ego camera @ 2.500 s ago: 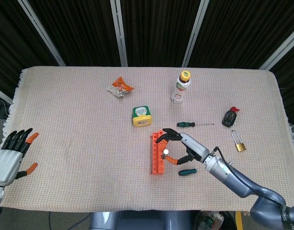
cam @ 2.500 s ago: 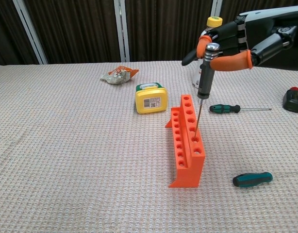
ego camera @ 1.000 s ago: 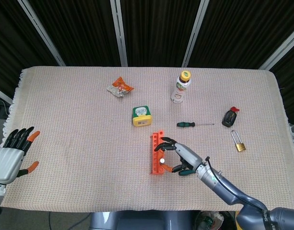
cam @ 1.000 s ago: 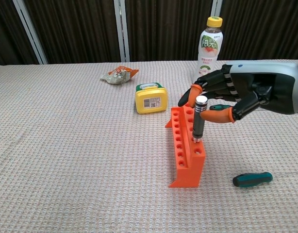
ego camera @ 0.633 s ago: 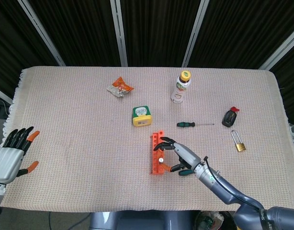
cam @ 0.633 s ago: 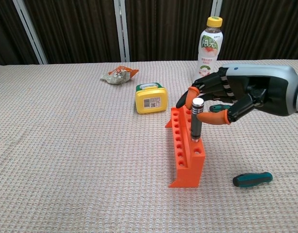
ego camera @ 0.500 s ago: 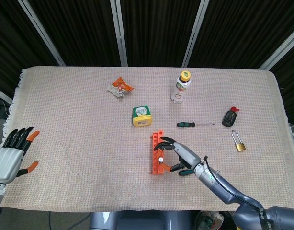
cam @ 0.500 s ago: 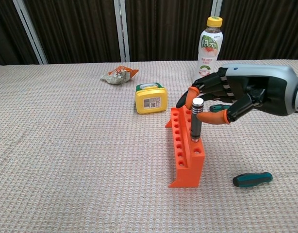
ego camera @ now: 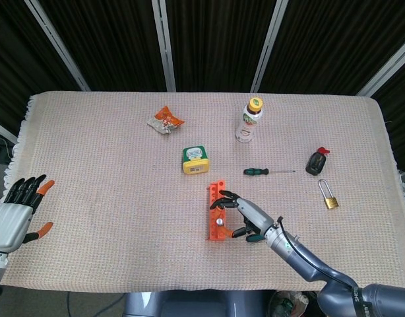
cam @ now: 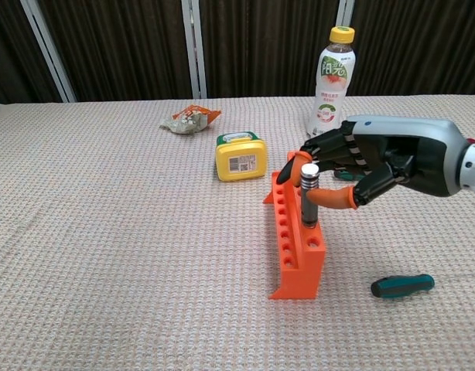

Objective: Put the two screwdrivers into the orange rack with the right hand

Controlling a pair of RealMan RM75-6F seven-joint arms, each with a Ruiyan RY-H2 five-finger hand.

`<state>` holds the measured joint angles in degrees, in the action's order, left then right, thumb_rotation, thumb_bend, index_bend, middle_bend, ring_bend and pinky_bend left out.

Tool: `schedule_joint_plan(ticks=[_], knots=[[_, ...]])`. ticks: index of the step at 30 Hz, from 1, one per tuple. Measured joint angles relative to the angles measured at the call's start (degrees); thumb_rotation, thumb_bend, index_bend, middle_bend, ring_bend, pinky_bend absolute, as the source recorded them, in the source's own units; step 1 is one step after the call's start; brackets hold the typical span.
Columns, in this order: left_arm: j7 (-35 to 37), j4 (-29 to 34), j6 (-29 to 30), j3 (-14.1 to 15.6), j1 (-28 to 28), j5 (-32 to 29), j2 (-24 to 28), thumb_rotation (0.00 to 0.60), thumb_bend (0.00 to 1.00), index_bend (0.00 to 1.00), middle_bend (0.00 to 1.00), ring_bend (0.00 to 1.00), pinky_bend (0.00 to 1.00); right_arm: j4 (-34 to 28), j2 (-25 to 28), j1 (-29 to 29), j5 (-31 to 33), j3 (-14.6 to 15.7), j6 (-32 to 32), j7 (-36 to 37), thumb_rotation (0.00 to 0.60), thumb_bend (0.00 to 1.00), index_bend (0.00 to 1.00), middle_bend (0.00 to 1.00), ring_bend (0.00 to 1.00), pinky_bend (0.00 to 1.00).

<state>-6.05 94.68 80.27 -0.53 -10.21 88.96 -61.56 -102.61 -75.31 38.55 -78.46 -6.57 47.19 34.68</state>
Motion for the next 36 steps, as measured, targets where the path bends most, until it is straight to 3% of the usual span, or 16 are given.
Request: schedule_joint_plan(ticks=[10, 15, 22, 29, 36], knots=[[0.66, -0.54, 0.38, -0.08, 0.05, 0.12, -0.28, 0.6, 0.24, 0.09, 0.0, 0.0, 0.0, -0.88, 1.83, 0.02, -1.05, -0.08, -0.24, 0.11, 0.6, 0.26, 0.13, 0.13, 0.0, 0.0], [0.82, -0.7, 0.56, -0.13, 0.06, 0.23, -0.34, 0.6, 0.24, 0.09, 0.0, 0.0, 0.0, -1.55, 2.91, 0.01, -1.6, -0.11, -0.41, 0.72, 0.6, 0.21, 0.04, 0.09, 0.0, 0.0], [1.21, -0.86, 1.03, -0.27, 0.13, 0.38, -0.39, 0.6, 0.24, 0.09, 0.0, 0.0, 0.0, -3.03, 5.28, -0.46, -2.59, -0.53, 0.72, 1.95, 0.6, 0.21, 0.05, 0.09, 0.0, 0.0], [1.64, -1.41, 1.38, -0.37, 0.32, 0.17, -0.56, 0.6, 0.24, 0.09, 0.0, 0.0, 0.0, -2.6, 10.89, -1.17, -1.32, -3.0, 2.54, 5.51, 0.6, 0.21, 0.22, 0.13, 0.0, 0.0], [1.15, -0.91, 1.63, -0.4, 0.35, 0.43, -0.61, 0.6, 0.24, 0.09, 0.0, 0.0, 0.0, 3.06, 12.8, -0.48, 5.48, -4.42, 0.22, 1.29, 0.6, 0.25, 0.35, 0.16, 0.0, 0.0]])
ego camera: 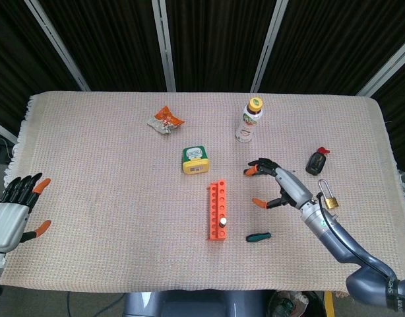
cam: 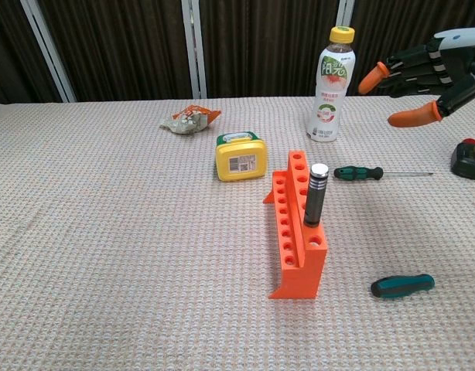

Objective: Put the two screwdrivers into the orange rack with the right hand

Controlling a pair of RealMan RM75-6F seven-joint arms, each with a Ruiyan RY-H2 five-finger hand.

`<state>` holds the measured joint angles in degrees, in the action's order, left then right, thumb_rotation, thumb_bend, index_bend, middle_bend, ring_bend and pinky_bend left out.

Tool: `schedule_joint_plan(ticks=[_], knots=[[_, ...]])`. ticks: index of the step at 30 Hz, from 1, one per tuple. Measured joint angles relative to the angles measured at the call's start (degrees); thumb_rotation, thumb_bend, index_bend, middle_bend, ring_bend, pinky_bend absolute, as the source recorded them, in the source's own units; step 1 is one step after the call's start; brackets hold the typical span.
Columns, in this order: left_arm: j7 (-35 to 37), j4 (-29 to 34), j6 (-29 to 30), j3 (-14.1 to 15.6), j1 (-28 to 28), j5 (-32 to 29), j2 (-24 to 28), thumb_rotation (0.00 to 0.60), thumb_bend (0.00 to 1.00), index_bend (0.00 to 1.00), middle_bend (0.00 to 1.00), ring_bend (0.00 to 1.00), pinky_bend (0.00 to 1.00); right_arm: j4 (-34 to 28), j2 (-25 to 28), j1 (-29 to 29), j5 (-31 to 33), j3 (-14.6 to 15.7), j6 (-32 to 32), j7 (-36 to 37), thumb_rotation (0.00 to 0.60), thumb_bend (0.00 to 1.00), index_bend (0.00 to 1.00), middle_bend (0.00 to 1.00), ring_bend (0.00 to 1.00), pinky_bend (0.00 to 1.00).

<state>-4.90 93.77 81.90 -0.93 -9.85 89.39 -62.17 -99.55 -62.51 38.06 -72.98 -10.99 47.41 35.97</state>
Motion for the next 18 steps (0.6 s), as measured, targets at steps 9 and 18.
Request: schedule_joint_plan(ticks=[9, 18], knots=[[-1.69, 1.86, 0.66, 0.24, 0.18, 0.9, 0.48, 0.6, 0.24, 0.09, 0.0, 0.0, 0.0, 8.68, -5.38, 1.99, 6.8, -0.15, 0.16, -14.86, 0.6, 0.26, 0.38, 0.16, 0.0, 0.0], [-2.87, 3.11, 0.92, 0.67, 0.86, 0.64, 1.13, 0.6, 0.24, 0.09, 0.0, 0.0, 0.0, 18.6, -15.92, 6.0, 12.54, 0.81, 4.65, -43.83, 0.6, 0.26, 0.37, 0.15, 0.0, 0.0]])
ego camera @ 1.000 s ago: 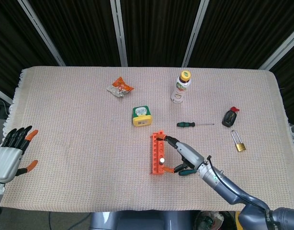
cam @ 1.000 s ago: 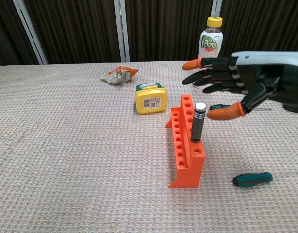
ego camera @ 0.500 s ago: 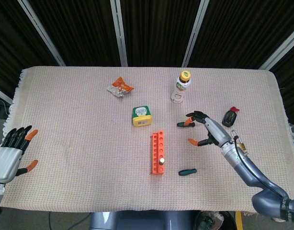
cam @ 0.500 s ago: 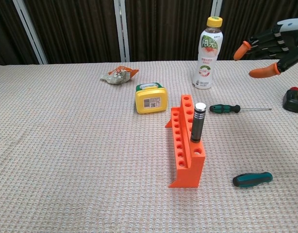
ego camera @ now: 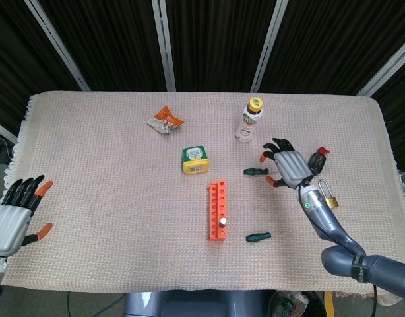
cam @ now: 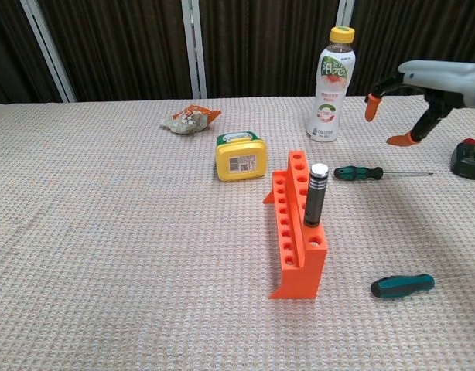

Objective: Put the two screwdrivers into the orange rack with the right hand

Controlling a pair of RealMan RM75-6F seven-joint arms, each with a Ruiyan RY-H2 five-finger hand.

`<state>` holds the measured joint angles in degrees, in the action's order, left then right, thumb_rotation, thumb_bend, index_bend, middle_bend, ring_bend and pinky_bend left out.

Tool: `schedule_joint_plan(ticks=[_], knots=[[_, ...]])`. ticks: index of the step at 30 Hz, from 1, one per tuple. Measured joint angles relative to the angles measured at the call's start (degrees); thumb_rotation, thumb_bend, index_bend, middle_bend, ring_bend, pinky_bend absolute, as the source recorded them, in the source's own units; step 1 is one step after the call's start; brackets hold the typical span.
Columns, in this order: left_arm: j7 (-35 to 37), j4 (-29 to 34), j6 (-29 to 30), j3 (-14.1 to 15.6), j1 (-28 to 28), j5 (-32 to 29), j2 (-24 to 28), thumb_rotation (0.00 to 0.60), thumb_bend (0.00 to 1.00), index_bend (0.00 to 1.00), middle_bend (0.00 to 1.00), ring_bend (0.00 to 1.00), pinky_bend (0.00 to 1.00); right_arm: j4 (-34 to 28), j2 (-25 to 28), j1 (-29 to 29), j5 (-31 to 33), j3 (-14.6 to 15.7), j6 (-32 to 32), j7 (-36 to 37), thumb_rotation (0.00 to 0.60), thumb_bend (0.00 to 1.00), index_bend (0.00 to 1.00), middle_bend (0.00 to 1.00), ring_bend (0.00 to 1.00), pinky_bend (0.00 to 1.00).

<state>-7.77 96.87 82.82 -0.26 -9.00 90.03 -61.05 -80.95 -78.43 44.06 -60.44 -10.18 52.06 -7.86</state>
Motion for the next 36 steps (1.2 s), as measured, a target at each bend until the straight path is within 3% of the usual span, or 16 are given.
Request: schedule_joint_plan(ticks=[6, 12, 25, 36], knots=[[0.52, -0.64, -0.18, 0.03, 0.25, -0.62, -0.01, 0.6, 0.24, 0.09, 0.0, 0.0, 0.0, 7.21, -7.79, 3.48, 3.78, 0.39, 1.44, -13.89, 0.6, 0.26, 0.34, 0.14, 0.0, 0.0], [1.22, -1.47, -0.42, 0.03, 0.28, -0.84, -0.31, 0.6, 0.24, 0.09, 0.0, 0.0, 0.0, 11.77, -11.82, 5.63, 5.94, 0.87, 1.01, -20.98, 0.6, 0.27, 0.33, 0.13, 0.0, 0.0], [2.3, -2.95, -1.03, 0.02, 0.23, -1.22, -1.04, 0.6, 0.24, 0.09, 0.0, 0.0, 0.0, 17.55, -15.93, 7.34, 8.89, 2.61, -1.81, -30.73, 0.6, 0.27, 0.33, 0.12, 0.0, 0.0], [2.57, -3.43, -1.38, -0.05, 0.12, -1.49, -1.39, 0.6, 0.24, 0.09, 0.0, 0.0, 0.0, 19.2, -17.99, 8.14, 10.36, 3.16, -3.33, -34.79, 0.6, 0.28, 0.36, 0.13, 0.0, 0.0]])
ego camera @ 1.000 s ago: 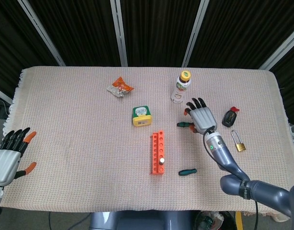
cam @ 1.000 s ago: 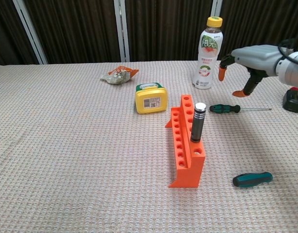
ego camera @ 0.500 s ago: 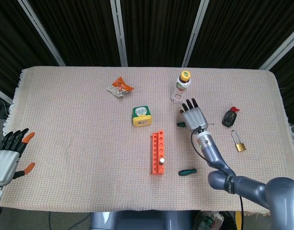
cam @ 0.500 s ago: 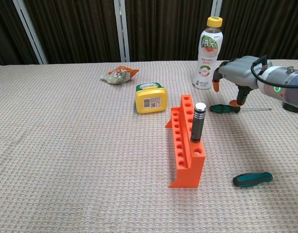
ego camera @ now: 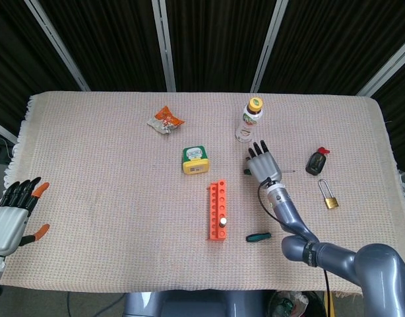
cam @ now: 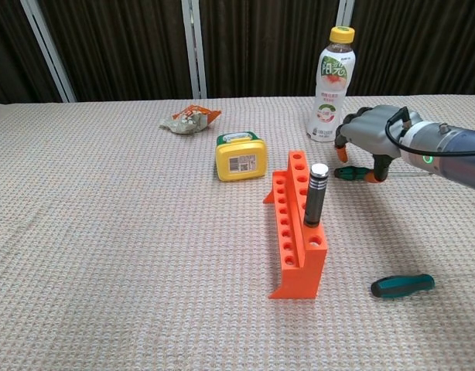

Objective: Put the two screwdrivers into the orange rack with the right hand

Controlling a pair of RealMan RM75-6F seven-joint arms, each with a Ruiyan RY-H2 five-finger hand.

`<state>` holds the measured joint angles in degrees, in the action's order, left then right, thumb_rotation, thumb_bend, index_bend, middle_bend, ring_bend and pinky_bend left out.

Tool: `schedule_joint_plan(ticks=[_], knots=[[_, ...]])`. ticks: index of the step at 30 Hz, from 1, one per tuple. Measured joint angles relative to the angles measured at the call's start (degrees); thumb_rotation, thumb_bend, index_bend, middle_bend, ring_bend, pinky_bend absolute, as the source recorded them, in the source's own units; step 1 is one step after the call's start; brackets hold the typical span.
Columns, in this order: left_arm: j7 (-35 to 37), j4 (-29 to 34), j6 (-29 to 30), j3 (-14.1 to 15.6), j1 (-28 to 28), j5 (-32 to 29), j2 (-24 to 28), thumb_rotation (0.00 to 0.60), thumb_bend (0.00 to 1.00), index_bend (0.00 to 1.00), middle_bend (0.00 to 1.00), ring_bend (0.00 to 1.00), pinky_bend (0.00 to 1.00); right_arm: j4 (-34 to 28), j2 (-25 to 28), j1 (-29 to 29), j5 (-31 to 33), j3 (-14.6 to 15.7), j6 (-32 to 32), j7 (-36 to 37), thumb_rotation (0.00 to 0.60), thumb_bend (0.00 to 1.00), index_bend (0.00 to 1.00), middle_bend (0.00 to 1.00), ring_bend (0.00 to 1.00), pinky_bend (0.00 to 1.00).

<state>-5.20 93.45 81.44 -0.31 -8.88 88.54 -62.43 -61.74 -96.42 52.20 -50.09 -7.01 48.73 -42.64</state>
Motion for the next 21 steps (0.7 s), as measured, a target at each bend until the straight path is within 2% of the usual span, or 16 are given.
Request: schedule_joint_plan(ticks=[9, 21], knots=[[0.57, -0.76, -0.31, -0.01, 0.02, -0.4, -0.34, 0.6, 0.24, 0.09, 0.0, 0.0, 0.0, 2.55, -1.62, 0.3, 1.37, 0.66, -1.0, -3.23, 0.6, 0.28, 0.4, 0.12, 0.0, 0.0], [0.71, -1.02, -0.81, -0.11, -0.37, -0.38, -0.63, 0.6, 0.24, 0.09, 0.0, 0.0, 0.0, -0.58, -0.51, -0.44, 1.63, 0.99, -0.02, -4.89, 0.6, 0.28, 0.43, 0.12, 0.0, 0.0]])
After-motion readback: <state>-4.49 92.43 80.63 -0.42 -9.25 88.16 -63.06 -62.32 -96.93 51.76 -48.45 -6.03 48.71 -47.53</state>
